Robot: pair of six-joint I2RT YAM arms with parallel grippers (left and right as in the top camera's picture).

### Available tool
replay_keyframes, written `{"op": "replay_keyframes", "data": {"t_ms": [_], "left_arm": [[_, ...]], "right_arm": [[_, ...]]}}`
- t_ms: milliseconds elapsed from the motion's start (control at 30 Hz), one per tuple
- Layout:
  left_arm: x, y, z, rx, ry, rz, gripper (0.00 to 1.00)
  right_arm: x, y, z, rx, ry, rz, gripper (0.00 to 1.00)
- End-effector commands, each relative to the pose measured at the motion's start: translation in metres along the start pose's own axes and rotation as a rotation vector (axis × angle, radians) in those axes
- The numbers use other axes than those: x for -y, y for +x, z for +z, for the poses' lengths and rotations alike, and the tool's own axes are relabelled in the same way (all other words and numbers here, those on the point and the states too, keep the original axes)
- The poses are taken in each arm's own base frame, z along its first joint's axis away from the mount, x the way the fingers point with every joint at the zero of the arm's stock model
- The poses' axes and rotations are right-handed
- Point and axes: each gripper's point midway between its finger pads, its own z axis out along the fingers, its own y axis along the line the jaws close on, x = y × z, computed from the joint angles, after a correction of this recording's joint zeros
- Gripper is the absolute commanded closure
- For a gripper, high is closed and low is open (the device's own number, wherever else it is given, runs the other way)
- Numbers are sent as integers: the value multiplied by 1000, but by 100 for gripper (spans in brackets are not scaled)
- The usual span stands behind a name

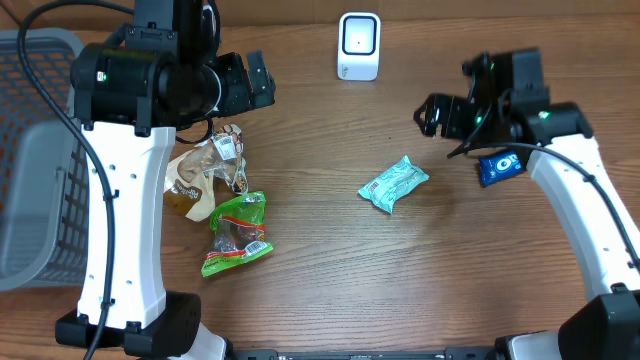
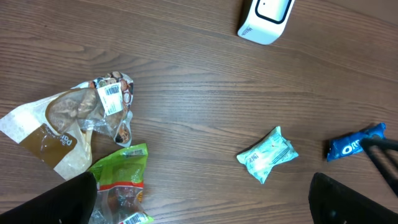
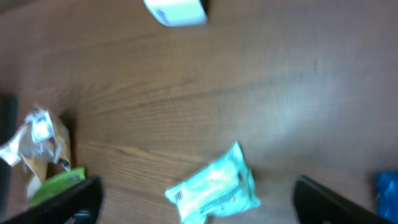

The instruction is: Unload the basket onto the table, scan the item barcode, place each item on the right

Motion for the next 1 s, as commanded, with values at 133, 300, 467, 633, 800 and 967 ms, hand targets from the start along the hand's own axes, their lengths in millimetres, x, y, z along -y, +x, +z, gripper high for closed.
{"op": "replay_keyframes", "data": {"t_ms": [133,300,467,633,800,967], "left_arm": [[0,-2,0,6,-3,0,0],[0,-2,0,6,-3,0,0],[0,-2,0,6,-3,0,0],[0,-2,0,6,-3,0,0],[0,-2,0,6,-3,0,0],[0,-2,0,6,-3,0,0]], "right_arm": [[6,19,53,-135,-104,-273,0],[16,47,88,-251,-188,-328,0],[23,70,112,-325,-285,-345,5],[32,91,131,-394,-314,-316,16],[32,112,133,-473,-343,-260,34],[32,133,119,-578,-341,-191,53]]}}
